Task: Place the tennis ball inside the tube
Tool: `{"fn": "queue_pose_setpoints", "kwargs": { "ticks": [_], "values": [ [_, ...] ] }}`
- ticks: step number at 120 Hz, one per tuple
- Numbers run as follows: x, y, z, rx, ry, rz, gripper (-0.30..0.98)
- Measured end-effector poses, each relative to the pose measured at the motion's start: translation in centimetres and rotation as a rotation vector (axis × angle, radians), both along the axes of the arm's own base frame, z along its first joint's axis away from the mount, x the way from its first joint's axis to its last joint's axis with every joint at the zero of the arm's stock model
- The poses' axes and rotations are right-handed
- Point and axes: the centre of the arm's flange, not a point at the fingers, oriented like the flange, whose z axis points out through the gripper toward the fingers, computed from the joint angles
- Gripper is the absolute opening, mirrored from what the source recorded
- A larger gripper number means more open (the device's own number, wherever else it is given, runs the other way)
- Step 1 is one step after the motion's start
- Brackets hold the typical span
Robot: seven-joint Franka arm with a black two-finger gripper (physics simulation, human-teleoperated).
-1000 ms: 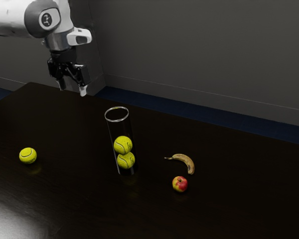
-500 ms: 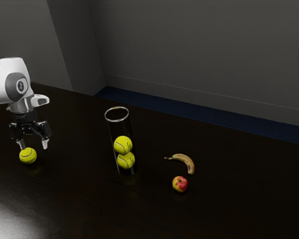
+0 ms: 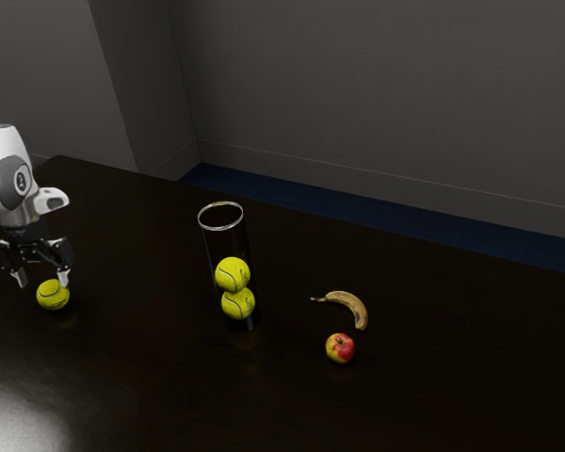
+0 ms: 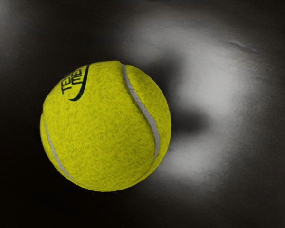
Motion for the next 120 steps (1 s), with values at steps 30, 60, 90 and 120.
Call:
{"fn": "queue_pose_setpoints", "kwargs": {
  "ticks": [30, 60, 90, 120],
  "values": [
    [0.4, 2.0, -2.3, 0.037, -0.035, -0.018, 0.67],
    [1.4, 2.0, -4.1, 0.055, -0.065, -0.054, 0.67],
    [1.2, 1.8, -5.8, 0.051, -0.076, -0.072, 0.67],
    [1.1, 1.9, -6.6, 0.048, -0.089, -0.086, 0.67]
  ]
}}
